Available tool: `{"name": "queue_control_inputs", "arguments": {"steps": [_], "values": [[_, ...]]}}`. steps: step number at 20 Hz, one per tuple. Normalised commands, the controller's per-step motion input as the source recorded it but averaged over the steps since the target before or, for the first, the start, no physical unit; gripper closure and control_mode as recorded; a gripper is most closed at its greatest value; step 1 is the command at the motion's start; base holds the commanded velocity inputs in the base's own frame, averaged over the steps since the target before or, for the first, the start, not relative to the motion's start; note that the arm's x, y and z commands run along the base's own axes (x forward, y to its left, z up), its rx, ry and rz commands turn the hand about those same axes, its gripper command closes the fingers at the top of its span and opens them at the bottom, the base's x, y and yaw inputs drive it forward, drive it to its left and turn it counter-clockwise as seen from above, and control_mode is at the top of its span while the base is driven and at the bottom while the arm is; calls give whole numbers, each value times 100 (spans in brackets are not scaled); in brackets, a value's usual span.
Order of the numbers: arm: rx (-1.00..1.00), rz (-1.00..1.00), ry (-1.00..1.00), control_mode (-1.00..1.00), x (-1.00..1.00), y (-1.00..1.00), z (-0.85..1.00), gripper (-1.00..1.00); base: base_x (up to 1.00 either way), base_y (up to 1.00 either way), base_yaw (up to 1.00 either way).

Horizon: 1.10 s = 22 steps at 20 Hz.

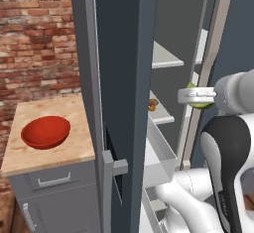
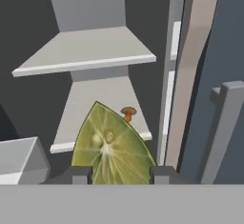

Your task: Take the cucumber, mushroom, and lemon wedge from the freezer and place them in the bowl on the counter.

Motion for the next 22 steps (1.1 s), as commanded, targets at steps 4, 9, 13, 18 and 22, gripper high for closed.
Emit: {"name": "queue_control_inputs", "arguments": {"steps": [4, 9, 13, 18, 22], "values": [[1, 0, 10, -100, 0, -7, -7, 100, 0, 0, 0], [0, 0, 6, 100, 0, -3, -6, 100, 0, -7, 0], [0, 0, 0, 100, 0, 0, 0, 100, -47, -62, -11], [0, 0, 0, 100, 0, 0, 0, 100, -77, -82, -29], [0, 0, 0, 100, 0, 0, 0, 100, -50, -79, -38]]}}
